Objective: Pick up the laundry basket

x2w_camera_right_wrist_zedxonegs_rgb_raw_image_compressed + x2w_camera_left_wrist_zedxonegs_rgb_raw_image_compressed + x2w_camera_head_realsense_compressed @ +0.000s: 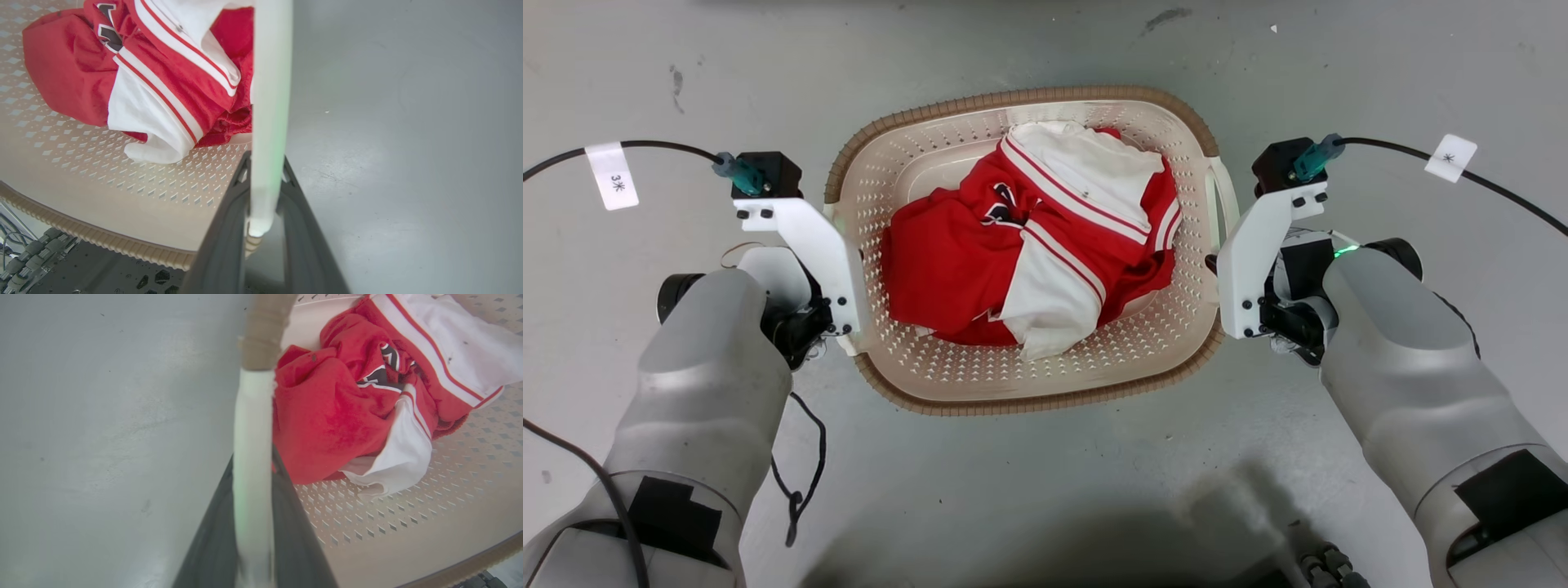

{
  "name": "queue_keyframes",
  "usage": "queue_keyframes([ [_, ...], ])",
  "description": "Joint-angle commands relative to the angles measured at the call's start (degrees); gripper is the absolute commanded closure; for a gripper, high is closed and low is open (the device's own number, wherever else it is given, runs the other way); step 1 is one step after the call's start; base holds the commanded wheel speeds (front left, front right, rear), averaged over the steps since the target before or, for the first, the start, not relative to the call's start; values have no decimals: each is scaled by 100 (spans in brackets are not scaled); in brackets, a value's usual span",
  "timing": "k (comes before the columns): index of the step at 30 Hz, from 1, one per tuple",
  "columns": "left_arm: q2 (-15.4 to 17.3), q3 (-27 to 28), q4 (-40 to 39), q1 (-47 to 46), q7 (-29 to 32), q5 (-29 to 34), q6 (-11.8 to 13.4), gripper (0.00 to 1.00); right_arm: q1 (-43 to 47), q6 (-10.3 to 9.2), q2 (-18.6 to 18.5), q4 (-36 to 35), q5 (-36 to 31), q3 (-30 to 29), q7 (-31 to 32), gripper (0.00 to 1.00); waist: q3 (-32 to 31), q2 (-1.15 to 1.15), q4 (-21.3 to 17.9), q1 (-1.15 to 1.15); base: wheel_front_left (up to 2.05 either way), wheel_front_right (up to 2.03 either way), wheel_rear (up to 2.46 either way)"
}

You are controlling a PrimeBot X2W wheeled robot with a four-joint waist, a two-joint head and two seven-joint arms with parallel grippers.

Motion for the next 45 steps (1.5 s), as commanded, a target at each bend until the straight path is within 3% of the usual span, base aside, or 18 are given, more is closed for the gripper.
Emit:
queue_keyframes([
  [1, 22, -45, 48, -10, 41, -34, 55, 100, -48, -9, -1, 33, 9, 57, 45, 100, -19, 0, 0, 0, 0, 0, 0],
  [13, 3, -300, 86, 158, 601, -370, 38, 100, -51, -8, -10, 177, 247, 348, 478, 100, -600, 0, -12, 0, 0, 0, 0],
  [30, -81, -597, 215, 536, 1617, -819, 38, 100, 264, -8, -13, 313, 516, 625, 1481, 100, -2087, 0, -70, 0, 0, 0, 0],
  [45, -47, -681, 288, 913, 2122, -1108, 38, 100, 686, -9, -22, 348, 763, 707, 2124, 100, -3215, 0, -60, 0, 0, 0, 0],
])
